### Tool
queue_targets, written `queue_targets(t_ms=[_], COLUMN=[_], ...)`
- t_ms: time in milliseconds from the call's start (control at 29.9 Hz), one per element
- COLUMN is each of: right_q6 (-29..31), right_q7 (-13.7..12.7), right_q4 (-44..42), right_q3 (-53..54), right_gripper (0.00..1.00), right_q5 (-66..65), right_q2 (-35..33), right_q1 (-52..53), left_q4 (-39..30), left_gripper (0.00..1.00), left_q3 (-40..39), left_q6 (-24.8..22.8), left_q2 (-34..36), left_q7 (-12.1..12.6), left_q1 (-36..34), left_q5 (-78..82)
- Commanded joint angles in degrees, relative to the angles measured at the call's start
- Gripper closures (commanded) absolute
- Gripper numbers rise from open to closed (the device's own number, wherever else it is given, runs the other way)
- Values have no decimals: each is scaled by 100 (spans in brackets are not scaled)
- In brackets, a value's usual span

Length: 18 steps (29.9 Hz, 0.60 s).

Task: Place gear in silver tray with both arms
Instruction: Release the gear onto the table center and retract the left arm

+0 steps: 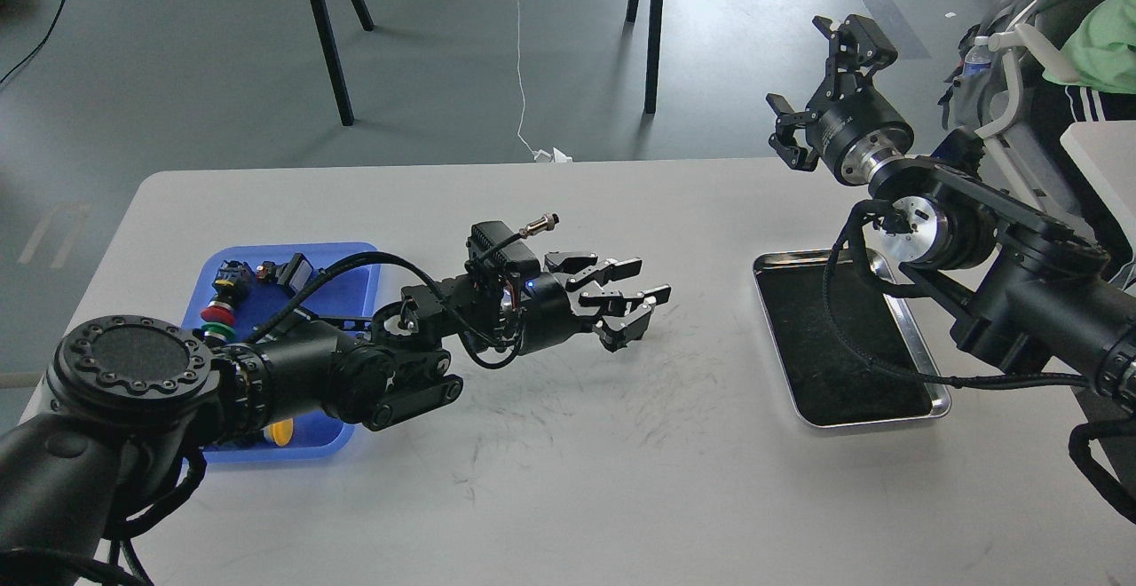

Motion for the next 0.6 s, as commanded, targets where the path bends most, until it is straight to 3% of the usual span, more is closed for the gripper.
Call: queue_targets(t_ms=[0,167,334,568], right_q6=[40,75,215,567], right_q7=[-22,-365,-392,-392], right_q4=[48,145,654,795], right_q3=[-484,-968,-1407,-2435], right_gripper=[2,2,2,2], right_q5=[-14,-373,-1032,-1350], right_q2=[-137,-304,-612,-656], right_q1=[196,521,705,1338], left_q4=[-69,-411,-500,-430], left_gripper=[18,8,2,2], left_q3=[-325,-756,-1265,-1662], left_q6=[-9,-44,-88,-1177], left_q2=[318,1153,1733,2428], left_q7=[0,0,0,0], left_q1=[-155,-182,-155,-120], left_q5=[-321,-674,-998,-2316])
